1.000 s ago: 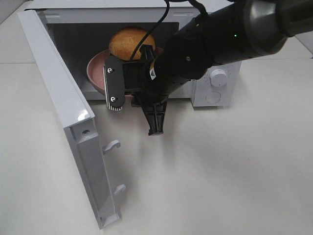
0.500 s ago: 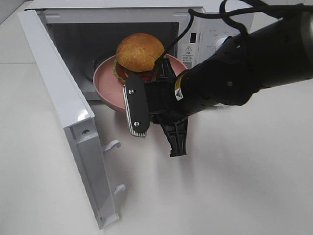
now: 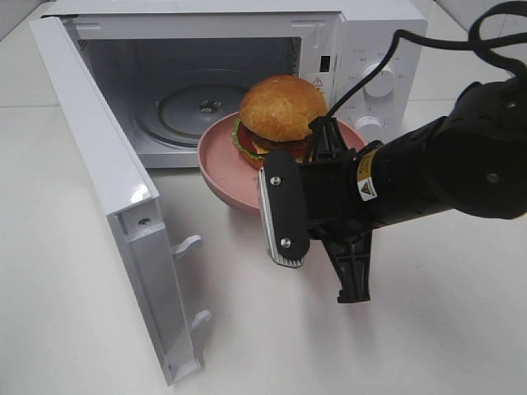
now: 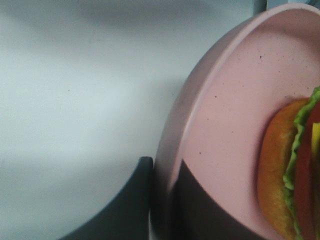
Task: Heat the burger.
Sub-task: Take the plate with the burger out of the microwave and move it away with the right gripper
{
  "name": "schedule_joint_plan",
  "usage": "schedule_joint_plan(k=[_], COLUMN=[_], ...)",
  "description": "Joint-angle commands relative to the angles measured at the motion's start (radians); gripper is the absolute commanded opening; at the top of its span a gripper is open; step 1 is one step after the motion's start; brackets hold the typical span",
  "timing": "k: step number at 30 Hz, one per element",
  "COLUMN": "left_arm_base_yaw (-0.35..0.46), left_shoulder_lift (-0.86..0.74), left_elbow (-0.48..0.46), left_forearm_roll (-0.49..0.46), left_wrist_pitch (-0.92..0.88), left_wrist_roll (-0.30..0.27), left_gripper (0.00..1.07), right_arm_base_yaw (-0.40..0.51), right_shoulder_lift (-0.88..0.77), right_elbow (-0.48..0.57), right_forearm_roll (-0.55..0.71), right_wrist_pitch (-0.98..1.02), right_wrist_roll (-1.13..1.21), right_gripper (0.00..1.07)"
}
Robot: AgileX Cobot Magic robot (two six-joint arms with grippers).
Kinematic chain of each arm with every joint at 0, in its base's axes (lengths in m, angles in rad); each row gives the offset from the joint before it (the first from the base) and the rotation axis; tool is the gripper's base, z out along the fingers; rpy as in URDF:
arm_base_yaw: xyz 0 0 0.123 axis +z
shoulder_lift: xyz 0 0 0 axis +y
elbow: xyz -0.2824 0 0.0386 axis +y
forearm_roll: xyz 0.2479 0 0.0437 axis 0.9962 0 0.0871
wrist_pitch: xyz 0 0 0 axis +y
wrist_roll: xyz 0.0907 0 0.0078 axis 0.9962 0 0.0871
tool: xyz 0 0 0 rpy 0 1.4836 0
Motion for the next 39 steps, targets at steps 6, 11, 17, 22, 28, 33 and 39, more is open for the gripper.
schedule_joint_plan(k=[6,11,17,22,28,33,39], left_arm_base_yaw=[0.002,0.002,0.002,0.002,0.002,0.002,0.002], left_shoulder_lift=[-0.019,-0.019,-0.019,-0.019,-0.019,-0.019,-0.019], left_elbow=[0.002,0.002,0.002,0.002,0.002,0.002,0.002], left_forearm_roll=[0.0,0.0,0.0,0.0,0.0,0.0,0.0], left_wrist_pitch=[-0.002,-0.002,-0.002,-0.002,-0.002,-0.002,-0.002], left_wrist_roll=[-0.006,-0.006,-0.006,-0.006,-0.006,-0.006,-0.006], left_gripper=[0.8,0.8,0.8,0.8,0.8,0.8,0.8], right_arm_base_yaw=[-0.009,-0.009,-0.009,-0.009,-0.009,-0.009,-0.009], right_shoulder_lift=[-0.171,-0.27,-0.39,-0.468,-0.551,-0.623,-0.643], right_elbow=[0.098,0.164,0.23,0.256,0.266,0.266,0.266], right_forearm_roll=[-0.007,-0.007,-0.013,-0.015,-0.085,-0.217,-0.295], right_wrist_pitch=[-0.066,-0.059,-0.004,0.095,0.239,0.344,0.443], right_wrist_roll=[0.029,0.029,0.029,0.032,0.131,0.312,0.467], right_gripper=[0.0,0.0,0.0,0.01,0.01,0.01,0.01])
